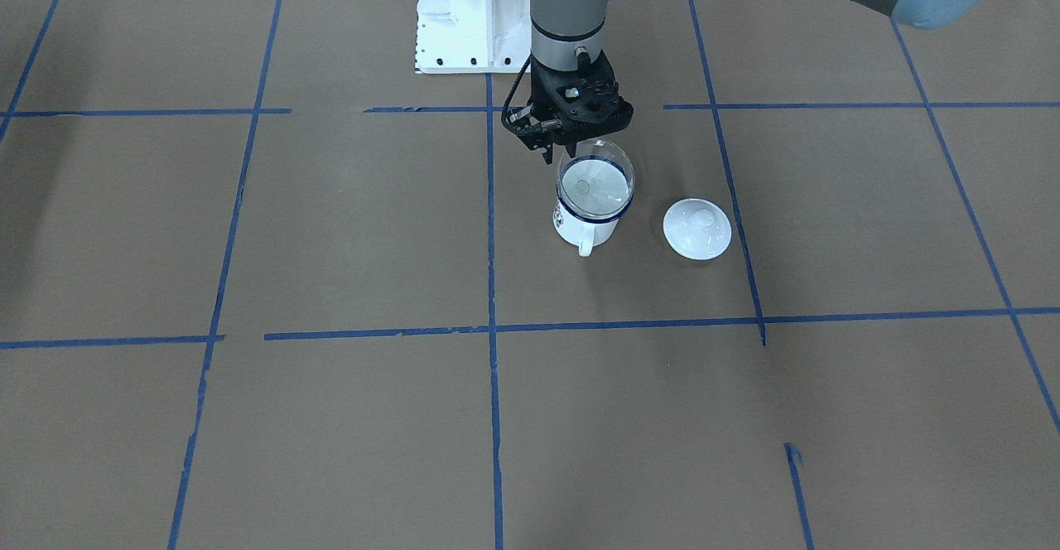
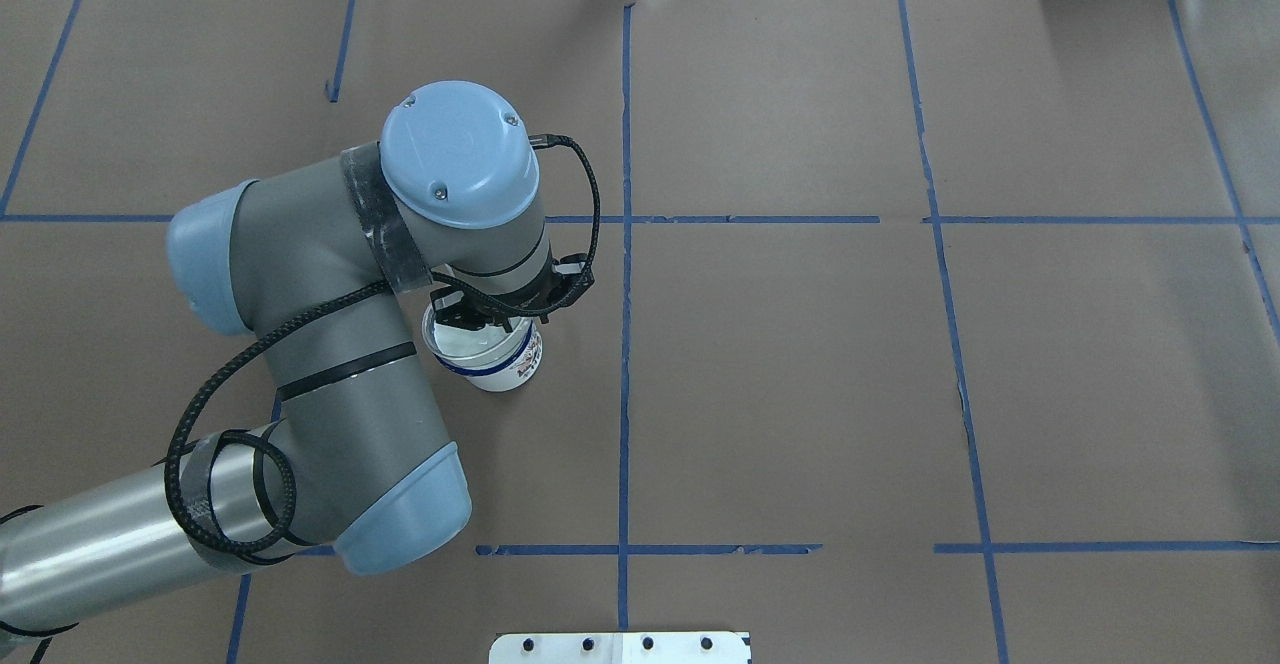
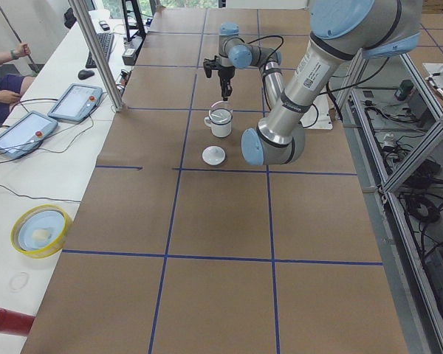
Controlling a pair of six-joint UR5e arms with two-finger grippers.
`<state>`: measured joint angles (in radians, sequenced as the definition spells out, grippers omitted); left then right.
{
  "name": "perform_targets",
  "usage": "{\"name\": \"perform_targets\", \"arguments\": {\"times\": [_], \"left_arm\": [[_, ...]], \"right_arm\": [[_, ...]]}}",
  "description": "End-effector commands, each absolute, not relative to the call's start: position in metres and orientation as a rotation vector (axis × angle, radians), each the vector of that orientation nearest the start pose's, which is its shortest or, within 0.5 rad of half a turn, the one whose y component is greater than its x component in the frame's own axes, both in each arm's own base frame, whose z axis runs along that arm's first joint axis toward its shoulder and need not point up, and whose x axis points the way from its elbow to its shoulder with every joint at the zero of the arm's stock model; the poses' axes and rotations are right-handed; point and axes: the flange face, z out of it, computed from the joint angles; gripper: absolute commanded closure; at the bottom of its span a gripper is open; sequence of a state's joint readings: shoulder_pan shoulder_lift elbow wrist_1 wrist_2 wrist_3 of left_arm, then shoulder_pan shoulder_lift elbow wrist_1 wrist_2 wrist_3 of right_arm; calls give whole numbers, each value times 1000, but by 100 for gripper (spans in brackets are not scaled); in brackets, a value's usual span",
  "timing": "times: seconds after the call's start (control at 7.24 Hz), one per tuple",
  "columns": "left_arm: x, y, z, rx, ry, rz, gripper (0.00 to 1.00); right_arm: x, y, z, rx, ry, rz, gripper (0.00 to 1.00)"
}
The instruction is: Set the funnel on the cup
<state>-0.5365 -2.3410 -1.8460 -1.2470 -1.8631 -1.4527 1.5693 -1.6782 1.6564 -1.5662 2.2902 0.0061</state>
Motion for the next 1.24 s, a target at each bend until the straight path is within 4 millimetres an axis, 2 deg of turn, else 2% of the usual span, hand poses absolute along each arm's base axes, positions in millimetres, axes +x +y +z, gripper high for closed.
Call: {"name": "perform_targets", "arguments": {"times": [0.0, 0.28, 0.41, 0.55, 0.69, 0.83, 0.97, 1.11], "left_arm": [[488, -411, 133, -33, 774, -291, 0], [478, -406, 127, -23, 797, -287, 0], [449, -410, 130, 19, 819, -262, 0], [407, -426, 135, 122, 831, -141, 0], [386, -445, 138, 174, 836, -121, 0], [340, -478, 155, 257, 829, -114, 0], [282, -508, 200, 258, 825, -49, 0], [212, -533, 260, 271, 803, 55, 0]], "right_arm": [[67, -445, 670, -19, -719, 10, 0], [67, -445, 670, -19, -719, 10, 0], [67, -445, 670, -19, -719, 10, 0], [67, -445, 670, -19, -719, 10, 0], [67, -445, 670, -19, -719, 10, 0], [67, -445, 670, -19, -719, 10, 0], [67, -445, 670, -19, -719, 10, 0], [67, -445, 670, -19, -719, 10, 0]]}}
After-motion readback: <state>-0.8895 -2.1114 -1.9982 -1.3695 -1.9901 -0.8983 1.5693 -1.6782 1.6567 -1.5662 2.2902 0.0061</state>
